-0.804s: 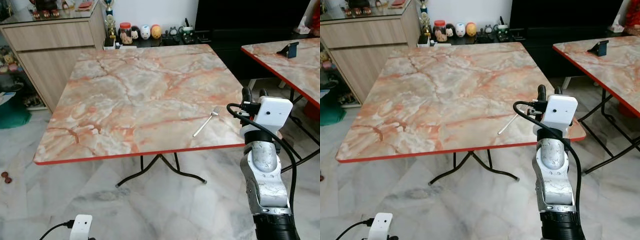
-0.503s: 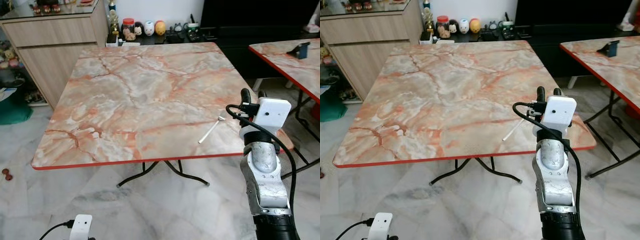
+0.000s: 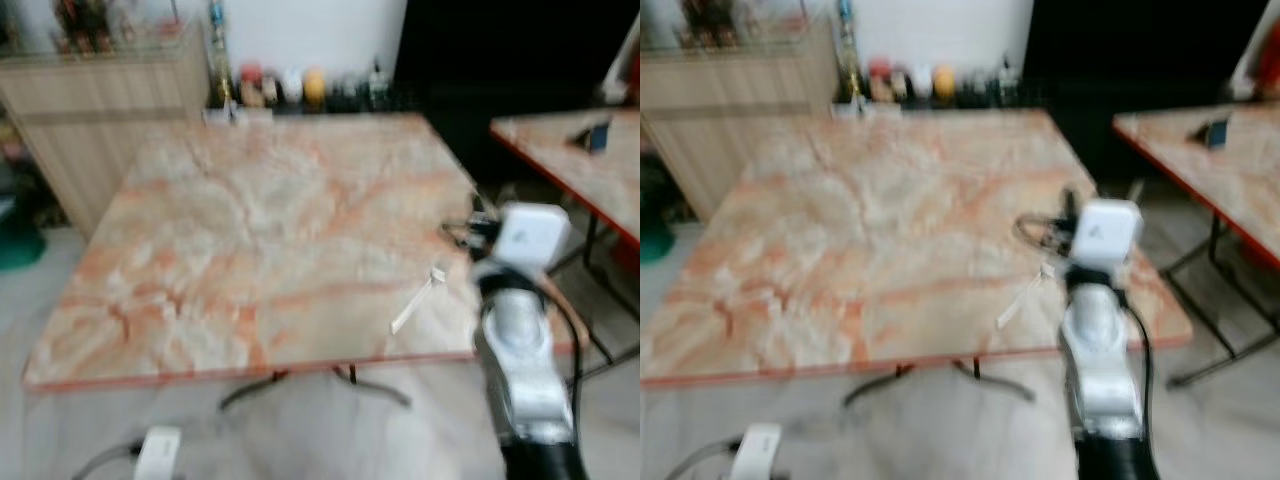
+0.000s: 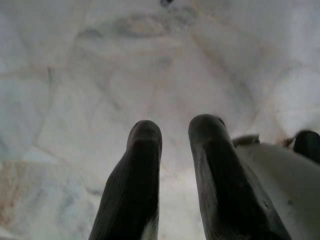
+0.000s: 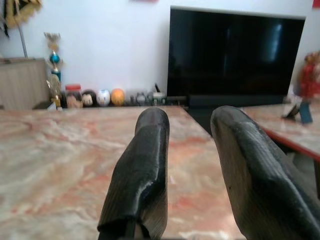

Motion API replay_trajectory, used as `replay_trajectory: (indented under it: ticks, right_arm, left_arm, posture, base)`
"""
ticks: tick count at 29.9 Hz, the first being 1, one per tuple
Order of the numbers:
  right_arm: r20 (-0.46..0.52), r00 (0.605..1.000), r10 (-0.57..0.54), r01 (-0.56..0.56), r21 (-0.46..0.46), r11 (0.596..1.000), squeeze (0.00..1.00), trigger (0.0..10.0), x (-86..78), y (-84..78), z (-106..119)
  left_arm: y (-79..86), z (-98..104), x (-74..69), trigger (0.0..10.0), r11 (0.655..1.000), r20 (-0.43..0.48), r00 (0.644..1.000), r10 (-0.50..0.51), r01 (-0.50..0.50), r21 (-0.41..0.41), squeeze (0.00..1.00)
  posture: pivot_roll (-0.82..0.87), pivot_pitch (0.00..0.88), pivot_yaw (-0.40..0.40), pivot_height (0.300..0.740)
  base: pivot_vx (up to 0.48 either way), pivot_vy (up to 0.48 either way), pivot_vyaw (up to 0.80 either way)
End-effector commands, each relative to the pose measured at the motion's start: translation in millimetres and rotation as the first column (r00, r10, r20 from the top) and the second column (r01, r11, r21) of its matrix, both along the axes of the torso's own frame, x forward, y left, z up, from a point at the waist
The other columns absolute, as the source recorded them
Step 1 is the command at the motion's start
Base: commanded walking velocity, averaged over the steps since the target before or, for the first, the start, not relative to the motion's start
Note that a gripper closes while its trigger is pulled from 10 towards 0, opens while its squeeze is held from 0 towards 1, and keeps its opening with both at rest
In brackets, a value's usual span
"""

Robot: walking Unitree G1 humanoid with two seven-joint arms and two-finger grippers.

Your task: Setting the table

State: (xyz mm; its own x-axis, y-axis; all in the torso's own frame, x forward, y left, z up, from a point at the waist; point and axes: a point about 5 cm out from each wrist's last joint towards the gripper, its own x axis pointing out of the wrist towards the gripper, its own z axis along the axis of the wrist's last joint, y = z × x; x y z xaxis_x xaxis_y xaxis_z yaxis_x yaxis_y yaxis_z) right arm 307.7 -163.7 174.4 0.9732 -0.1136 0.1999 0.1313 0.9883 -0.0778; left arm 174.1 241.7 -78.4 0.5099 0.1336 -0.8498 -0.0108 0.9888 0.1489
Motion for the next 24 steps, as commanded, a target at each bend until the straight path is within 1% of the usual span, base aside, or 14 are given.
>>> replay_trajectory:
  ticks: [1,3,4,5,6,8,9,12,13,16,17,21,23,24]
  right_arm:
    - [-0.065,0.998,-0.018,0.018,-0.006,1.0,0.0,10.0,-0.1,-6.2,-11]
    - [-0.087,0.996,-0.016,0.017,0.01,1.0,0.0,10.0,0.4,-5.9,-15]
    - [-0.121,0.993,-0.014,0.018,0.032,0.999,0.0,10.0,1.1,-5.9,-20]
    - [-0.121,0.993,-0.014,0.018,0.032,0.999,0.0,10.0,1.1,-5.9,-20]
    - [-0.168,0.986,0.0,0.014,0.077,0.997,0.0,10.0,1.7,-5.1,-28]
    - [-0.215,0.977,0.01,0.017,0.124,0.992,0.0,10.0,2.0,-4.1,-36]
    - [-0.266,0.964,0.024,0.022,0.167,0.986,0.0,10.0,2.2,-2.2,-44]
    - [-0.351,0.935,0.045,0.044,0.242,0.969,0.0,10.0,3.2,0.6,-58]
    - [-0.38,0.922,0.067,0.043,0.274,0.961,0.0,10.0,3.4,2.7,-63]
    - [-0.429,0.896,0.115,0.039,0.334,0.942,0.0,10.0,3.9,7.8,-73]
    - [-0.447,0.884,0.14,0.045,0.379,0.924,0.0,10.0,5.6,11.0,-79]
    - [-0.462,0.874,0.153,0.07,0.431,0.9,0.0,10.0,9.8,15.9,-85]
    - [-0.472,0.866,0.163,0.088,0.466,0.88,0.0,10.0,11.4,18.6,-87]
    - [-0.482,0.859,0.174,0.095,0.483,0.871,0.23,10.0,12.2,20.4,-88]
  left_arm:
    - [-7.1,0,3.3,10.0,0.999,-0.003,0.999,-0.032,0.032,-0.006,0.0]
    - [-7.1,0,3.6,10.0,0.999,-0.002,0.999,-0.033,0.033,-0.004,0.0]
    - [-7.1,0,3.9,10.0,0.999,-0.003,0.999,-0.034,0.034,-0.002,0.0]
    - [-7.1,0,3.9,10.0,0.999,-0.003,0.999,-0.034,0.034,-0.002,0.0]
    - [-7.1,0,4.2,10.0,0.999,-0.003,0.999,-0.035,0.035,0.0,0.0]
    - [-7.3,0,4.6,10.0,0.999,-0.002,0.999,-0.035,0.035,0.0,0.0]
    - [-7.3,0,4.8,10.0,0.999,-0.001,0.999,-0.036,0.036,0.0,0.0]
    - [-7.6,1,5.8,10.0,0.999,0.001,0.999,-0.035,0.035,-0.001,0.0]
    - [-7.7,1,6.0,10.0,0.999,0.002,0.999,-0.035,0.035,-0.002,0.0]
    - [-7.9,1,6.5,10.0,0.999,0.003,0.999,-0.033,0.033,-0.003,0.0]
    - [-8.1,1,7.2,10.0,1.0,0.006,1.0,-0.029,0.029,-0.003,0.0]
    - [-8.0,1,8.0,10.0,1.0,0.011,1.0,-0.014,0.014,-0.005,0.0]
    - [-7.8,2,8.1,10.0,1.0,0.012,1.0,-0.006,0.006,-0.005,0.0]
    - [-7.7,2,8.0,10.0,1.0,0.011,1.0,-0.003,0.003,-0.005,0.0]
  posture:
    - [-0.08,0.0,0.004,0.74]
    - [-0.08,0.0,0.004,0.74]
    - [-0.08,0.0,0.004,0.74]
    - [-0.08,0.0,0.004,0.74]
    - [-0.08,0.0,0.004,0.74]
    - [-0.08,0.0,0.004,0.74]
    - [-0.08,0.0,0.002,0.74]
    - [-0.07,0.0,-0.001,0.74]
    - [-0.07,0.0,-0.001,0.74]
    - [-0.07,0.0,-0.004,0.74]
    - [-0.05,0.0,-0.014,0.74]
    - [-0.03,0.0,-0.023,0.74]
    - [-0.02,0.0,-0.026,0.74]
    - [-0.02,0.0,-0.026,0.74]
  base:
    - [0.259,0.0,0.0]
    - [0.12,0.0,0.0]
    - [0.0,0.0,0.0]
    - [0.0,0.0,0.0]
    - [0.0,0.0,0.0]
    - [0.0,0.0,0.0]
    - [0.0,0.0,0.0]
    - [0.0,0.0,0.0]
    - [0.0,0.0,0.0]
    - [0.0,0.0,0.0]
    - [0.0,0.0,0.0]
    - [0.0,0.0,0.0]
    - [0.0,0.0,0.0]
    - [0.0,0.0,0.0]
